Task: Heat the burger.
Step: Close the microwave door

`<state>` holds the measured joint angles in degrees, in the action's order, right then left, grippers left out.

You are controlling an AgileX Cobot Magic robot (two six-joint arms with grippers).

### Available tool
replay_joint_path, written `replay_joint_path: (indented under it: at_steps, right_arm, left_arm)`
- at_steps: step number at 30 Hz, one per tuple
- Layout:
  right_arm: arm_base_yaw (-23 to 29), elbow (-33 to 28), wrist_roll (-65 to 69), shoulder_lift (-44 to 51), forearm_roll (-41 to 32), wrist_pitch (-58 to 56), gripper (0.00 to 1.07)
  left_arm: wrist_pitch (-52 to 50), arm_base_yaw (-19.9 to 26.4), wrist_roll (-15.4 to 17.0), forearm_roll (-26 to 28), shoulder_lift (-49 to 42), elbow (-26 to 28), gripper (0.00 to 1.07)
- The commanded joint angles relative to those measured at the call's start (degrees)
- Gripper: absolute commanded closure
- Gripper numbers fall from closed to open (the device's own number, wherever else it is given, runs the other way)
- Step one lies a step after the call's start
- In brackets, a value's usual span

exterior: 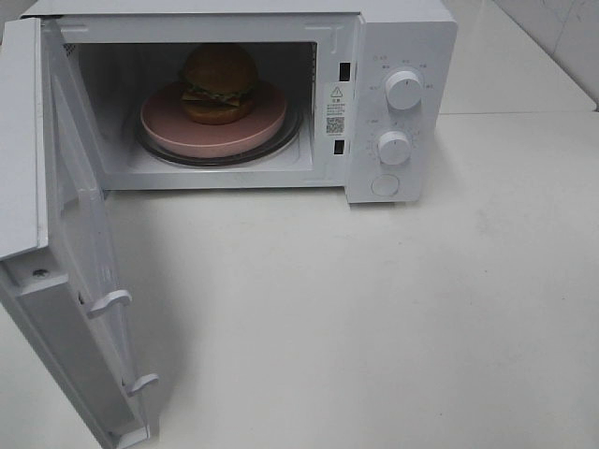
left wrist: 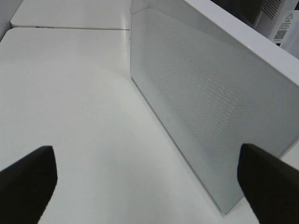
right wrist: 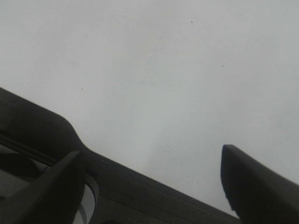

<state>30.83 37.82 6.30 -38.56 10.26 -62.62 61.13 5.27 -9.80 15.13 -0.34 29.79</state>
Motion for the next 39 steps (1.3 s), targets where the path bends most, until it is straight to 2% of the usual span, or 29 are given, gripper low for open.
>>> replay_joint_path:
  at_steps: [1, 5, 8, 11, 22, 29, 39]
  right_arm:
    - [-5.56, -0.06, 0.34, 2.98, -1.09, -0.29, 0.31]
    - [-11.8, -0.06, -0.52, 6.93, -3.32, -0.4, 0.31]
    - [-13.06, -0.06, -1.15, 7.79, -3.44, -0.46, 0.31]
    - [-18.22, -0.06, -2.69, 12.26, -3.55, -0.46, 0.31]
    - [-22.63, -0.69, -2.64, 21.89, -5.67, -0.29, 0.31]
    - [-26.3, -4.87, -2.69, 30.83, -6.76, 0.0, 0.31]
    - [-26.87, -7.1, -2.81, 40.22, -6.7, 2.23, 0.31]
  left_arm:
    - [0.34, 0.06, 0.23, 0.29, -1.03, -0.11, 0.09]
    - [0.34, 0.06, 0.23, 0.29, -1.03, -0.11, 0.09]
    - [0.34, 0.06, 0.23, 0.29, -1.03, -0.11, 0.09]
    - [0.34, 0.06, 0.23, 0.29, -1.03, -0.11, 0.09]
    - [0.34, 0.06, 0.23, 0.29, -1.03, -0.11, 0.09]
    - [0.34, 0.06, 0.23, 0.29, -1.03, -0.11, 0.09]
    - [0.34, 0.06, 0.23, 0.29, -1.03, -0.11, 0.09]
